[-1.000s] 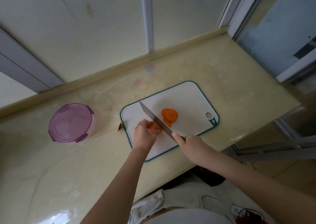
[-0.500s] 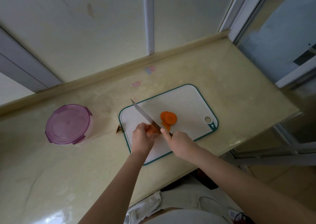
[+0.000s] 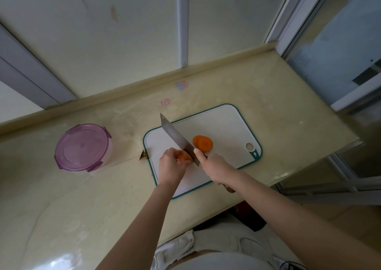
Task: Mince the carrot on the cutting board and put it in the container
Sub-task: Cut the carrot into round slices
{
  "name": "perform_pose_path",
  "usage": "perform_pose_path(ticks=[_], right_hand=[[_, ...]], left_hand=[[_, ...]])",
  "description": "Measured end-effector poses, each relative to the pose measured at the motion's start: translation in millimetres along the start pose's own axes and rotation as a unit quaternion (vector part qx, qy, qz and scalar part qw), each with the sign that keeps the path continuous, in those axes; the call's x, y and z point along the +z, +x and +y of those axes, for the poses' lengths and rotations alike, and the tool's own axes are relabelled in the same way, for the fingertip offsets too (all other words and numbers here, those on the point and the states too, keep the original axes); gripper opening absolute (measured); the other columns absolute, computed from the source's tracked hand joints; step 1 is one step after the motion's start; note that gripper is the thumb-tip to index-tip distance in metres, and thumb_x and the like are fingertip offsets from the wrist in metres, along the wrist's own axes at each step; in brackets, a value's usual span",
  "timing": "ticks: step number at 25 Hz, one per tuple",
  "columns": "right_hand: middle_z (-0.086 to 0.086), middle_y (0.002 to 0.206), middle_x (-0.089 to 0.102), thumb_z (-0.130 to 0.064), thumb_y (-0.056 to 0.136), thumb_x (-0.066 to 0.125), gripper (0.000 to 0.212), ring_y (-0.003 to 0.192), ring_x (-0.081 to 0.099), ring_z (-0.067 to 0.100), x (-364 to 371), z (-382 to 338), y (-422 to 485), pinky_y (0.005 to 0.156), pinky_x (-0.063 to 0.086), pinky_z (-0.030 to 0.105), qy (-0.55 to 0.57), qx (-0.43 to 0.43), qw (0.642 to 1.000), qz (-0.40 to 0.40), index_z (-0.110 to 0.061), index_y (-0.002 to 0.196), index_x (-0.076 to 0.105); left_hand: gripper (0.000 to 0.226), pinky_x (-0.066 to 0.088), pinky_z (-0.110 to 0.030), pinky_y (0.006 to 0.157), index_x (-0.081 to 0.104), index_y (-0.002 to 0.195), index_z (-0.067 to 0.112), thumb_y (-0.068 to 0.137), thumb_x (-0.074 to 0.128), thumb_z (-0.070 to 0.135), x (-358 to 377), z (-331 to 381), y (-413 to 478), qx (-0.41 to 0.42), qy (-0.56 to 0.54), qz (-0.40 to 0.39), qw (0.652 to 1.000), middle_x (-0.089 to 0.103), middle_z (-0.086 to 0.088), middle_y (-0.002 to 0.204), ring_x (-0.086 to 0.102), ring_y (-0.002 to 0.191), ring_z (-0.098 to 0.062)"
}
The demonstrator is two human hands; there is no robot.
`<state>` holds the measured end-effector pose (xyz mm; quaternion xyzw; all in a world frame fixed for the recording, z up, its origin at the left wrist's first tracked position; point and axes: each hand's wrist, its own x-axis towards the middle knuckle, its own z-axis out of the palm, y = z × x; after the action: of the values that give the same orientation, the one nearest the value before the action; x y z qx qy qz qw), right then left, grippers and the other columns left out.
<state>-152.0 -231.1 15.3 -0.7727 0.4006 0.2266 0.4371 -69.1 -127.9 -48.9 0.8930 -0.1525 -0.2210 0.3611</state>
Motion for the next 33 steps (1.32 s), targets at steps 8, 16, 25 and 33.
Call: perform_pose_path(ticks=[8,16,25,33], right_hand=[[0.003,0.057,0.042,-0.063,0.095,0.021,0.063,0.047,0.041,0.016,-7.0,19.0,-22.4,0.046,0.037,0.025,-0.023,-0.006,1.000,-0.013,-0.012,0.069,0.046],[0.002,0.055,0.041,-0.059,0.096,0.027,0.060,0.051,0.042,0.016,-0.2,45.3,-30.6,0.054,0.035,0.029,-0.009,0.006,1.000,0.013,-0.014,0.057,0.035],[0.005,0.059,0.043,-0.054,0.098,0.029,0.053,0.059,0.046,0.021,11.2,48.3,-28.5,0.058,0.037,0.031,-0.005,-0.004,1.000,0.022,-0.019,0.057,0.032],[0.005,0.066,0.046,-0.057,0.097,0.027,0.050,0.056,0.043,0.015,6.2,46.0,-18.0,0.052,0.035,0.024,0.008,-0.018,1.000,-0.008,-0.022,0.062,0.036]], left_hand=[[0.024,0.040,-0.021,0.071,0.059,0.093,0.013,0.076,0.075,0.018,-4.6,2.0,-1.0,-0.007,-0.025,-0.005,1.000,0.061,-0.004,0.093,0.055,0.085,-0.016],[0.027,0.044,-0.023,0.075,0.059,0.095,0.012,0.075,0.077,0.017,-6.0,0.8,1.7,-0.025,-0.044,-0.021,0.999,0.062,-0.003,0.093,0.057,0.087,-0.018],[0.030,0.049,-0.027,0.079,0.059,0.096,0.014,0.073,0.078,0.016,-2.0,-4.1,5.5,-0.039,-0.063,-0.019,0.997,0.063,-0.003,0.094,0.059,0.088,-0.017],[0.029,0.047,-0.026,0.076,0.058,0.096,0.015,0.074,0.077,0.016,-1.7,-3.1,2.0,-0.038,-0.056,-0.006,0.998,0.063,-0.002,0.092,0.059,0.086,-0.016]])
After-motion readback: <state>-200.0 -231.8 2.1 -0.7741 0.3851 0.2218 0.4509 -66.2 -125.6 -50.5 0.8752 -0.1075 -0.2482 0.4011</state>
